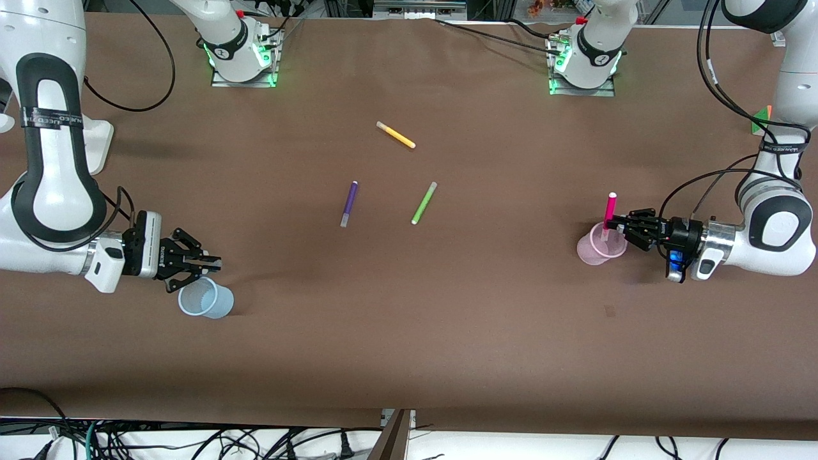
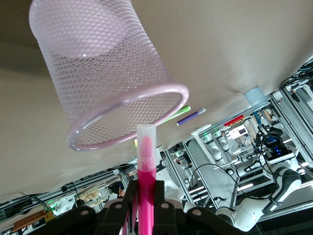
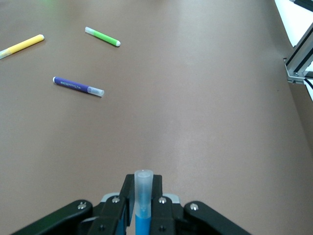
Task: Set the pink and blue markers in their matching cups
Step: 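Lower the pink marker into the pink cup while the right gripper lowers blue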
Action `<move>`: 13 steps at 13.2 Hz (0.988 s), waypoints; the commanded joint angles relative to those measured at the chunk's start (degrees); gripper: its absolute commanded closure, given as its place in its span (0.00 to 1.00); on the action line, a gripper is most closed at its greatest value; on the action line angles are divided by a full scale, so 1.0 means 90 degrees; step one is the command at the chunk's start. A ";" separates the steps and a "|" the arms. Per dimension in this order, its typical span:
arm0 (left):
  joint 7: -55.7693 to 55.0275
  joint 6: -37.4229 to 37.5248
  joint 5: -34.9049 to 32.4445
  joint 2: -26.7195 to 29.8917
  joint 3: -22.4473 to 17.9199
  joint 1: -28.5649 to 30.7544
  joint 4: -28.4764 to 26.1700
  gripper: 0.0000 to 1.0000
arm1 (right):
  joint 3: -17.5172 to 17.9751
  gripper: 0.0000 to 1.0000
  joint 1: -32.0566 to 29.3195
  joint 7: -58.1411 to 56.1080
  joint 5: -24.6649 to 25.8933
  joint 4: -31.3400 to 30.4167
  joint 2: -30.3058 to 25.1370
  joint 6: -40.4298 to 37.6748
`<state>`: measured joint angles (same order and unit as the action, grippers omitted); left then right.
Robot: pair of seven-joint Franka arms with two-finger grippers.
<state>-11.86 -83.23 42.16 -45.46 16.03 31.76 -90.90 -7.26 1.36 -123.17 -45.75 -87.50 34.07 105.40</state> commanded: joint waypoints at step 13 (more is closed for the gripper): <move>0.0049 0.0078 0.0178 -0.0135 0.0035 0.0202 0.0109 0.00 | 0.0123 0.83 -0.0375 -0.0904 -0.0335 0.0240 0.0296 -0.0256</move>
<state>-11.79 -83.24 42.17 -46.38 16.06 33.26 -90.81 -7.07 -0.29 -129.90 -46.21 -86.91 34.85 104.66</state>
